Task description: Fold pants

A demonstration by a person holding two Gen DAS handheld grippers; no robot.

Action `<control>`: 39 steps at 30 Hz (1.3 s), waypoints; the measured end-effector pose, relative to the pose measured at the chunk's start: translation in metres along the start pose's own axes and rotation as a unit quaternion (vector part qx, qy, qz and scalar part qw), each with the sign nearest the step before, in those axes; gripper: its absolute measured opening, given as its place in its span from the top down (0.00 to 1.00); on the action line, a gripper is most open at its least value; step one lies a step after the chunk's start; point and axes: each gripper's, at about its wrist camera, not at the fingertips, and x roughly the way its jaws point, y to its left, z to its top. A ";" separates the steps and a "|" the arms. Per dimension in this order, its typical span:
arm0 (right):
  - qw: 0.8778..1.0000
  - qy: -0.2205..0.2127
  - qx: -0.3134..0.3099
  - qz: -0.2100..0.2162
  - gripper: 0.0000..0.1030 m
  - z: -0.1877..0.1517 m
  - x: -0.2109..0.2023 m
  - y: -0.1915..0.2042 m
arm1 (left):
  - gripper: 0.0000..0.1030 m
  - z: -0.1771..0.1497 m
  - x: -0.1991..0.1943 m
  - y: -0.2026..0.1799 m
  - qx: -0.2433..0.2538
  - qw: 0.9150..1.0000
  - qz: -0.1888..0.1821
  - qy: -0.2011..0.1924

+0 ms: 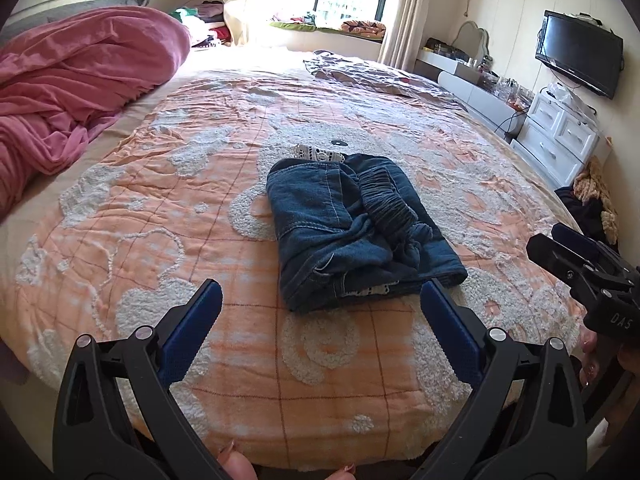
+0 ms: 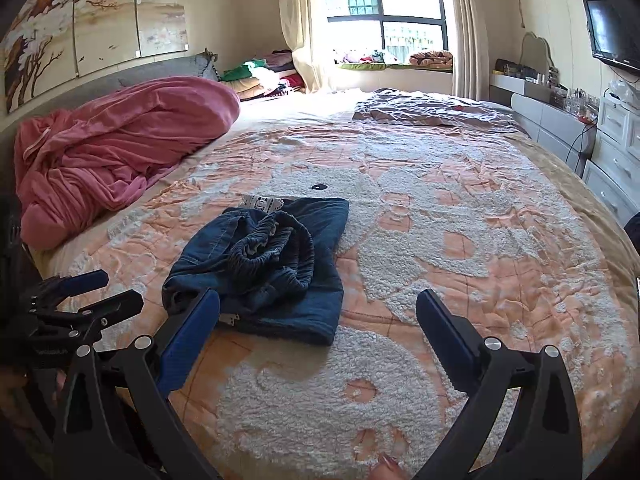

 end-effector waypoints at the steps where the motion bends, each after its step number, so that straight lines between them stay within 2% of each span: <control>1: 1.000 0.000 0.000 0.001 0.05 -0.002 -0.003 0.000 | 0.09 -0.003 -0.001 -0.001 -0.001 1.000 0.000 0.001; 15: 1.000 -0.001 0.003 -0.012 0.05 -0.034 -0.027 -0.001 | 0.09 -0.038 -0.016 -0.004 -0.004 1.000 -0.003 0.008; 24: 1.000 0.019 0.012 -0.017 0.05 -0.059 -0.025 -0.004 | 0.09 -0.063 -0.012 -0.003 -0.010 1.000 -0.007 0.022; 39: 0.999 0.038 0.021 -0.019 0.05 -0.074 -0.017 -0.006 | 0.09 -0.066 -0.011 -0.006 -0.006 1.000 -0.004 0.024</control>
